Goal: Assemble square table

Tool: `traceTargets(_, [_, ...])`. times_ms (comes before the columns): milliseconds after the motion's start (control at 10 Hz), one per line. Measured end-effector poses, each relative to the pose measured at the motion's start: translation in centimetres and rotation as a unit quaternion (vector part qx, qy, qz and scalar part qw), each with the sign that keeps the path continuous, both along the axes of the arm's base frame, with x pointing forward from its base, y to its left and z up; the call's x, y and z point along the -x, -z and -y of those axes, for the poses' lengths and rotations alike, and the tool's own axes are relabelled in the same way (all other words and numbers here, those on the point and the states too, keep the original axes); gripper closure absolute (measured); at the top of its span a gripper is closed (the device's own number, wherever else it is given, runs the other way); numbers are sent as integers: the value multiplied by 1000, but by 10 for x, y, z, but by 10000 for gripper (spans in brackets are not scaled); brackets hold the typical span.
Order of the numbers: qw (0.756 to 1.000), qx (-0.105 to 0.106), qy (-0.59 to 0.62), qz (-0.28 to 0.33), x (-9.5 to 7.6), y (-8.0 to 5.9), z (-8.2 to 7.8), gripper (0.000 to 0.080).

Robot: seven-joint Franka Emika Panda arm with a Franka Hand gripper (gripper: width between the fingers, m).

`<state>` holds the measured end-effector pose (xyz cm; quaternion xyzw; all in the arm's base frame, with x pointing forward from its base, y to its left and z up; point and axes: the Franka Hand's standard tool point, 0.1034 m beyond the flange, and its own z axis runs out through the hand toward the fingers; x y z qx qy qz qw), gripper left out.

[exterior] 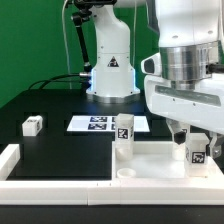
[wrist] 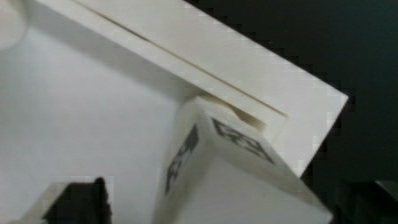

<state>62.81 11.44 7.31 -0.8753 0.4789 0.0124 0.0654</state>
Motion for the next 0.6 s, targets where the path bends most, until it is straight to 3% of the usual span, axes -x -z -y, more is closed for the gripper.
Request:
traceTargets(300, [992,10,-128,15,0,0,0,153])
traceTargets(400, [974,27,-225,23,-1,-2,-4,151])
traceTargets(600, [944,35,-326,35,-1,-2,-7,151])
